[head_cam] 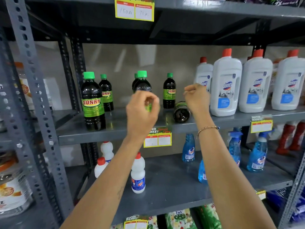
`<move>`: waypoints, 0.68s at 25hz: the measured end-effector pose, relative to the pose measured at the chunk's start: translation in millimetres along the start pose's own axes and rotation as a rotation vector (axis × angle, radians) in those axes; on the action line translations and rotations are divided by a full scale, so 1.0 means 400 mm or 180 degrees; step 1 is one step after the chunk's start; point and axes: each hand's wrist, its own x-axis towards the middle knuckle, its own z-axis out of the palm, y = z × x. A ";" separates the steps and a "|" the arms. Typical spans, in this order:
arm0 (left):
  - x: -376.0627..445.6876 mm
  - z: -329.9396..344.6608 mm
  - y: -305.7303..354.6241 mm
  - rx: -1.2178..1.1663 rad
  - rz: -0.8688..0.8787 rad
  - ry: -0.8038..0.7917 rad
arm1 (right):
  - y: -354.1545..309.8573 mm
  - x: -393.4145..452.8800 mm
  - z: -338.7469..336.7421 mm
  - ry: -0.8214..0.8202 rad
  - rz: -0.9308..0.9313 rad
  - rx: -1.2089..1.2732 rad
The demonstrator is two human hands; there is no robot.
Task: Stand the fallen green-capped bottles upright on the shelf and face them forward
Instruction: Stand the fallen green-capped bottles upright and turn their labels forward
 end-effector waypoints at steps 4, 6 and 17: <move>-0.073 0.104 -0.005 0.0564 0.0011 -0.0969 | 0.119 0.049 0.029 -0.0272 0.1057 -0.0040; -0.133 0.144 -0.037 0.1432 0.0055 -0.1394 | 0.158 0.071 0.048 -0.0837 0.1554 0.0240; -0.219 0.225 -0.076 0.2965 0.0082 -0.1126 | 0.150 0.163 0.085 -0.2374 0.1413 0.0354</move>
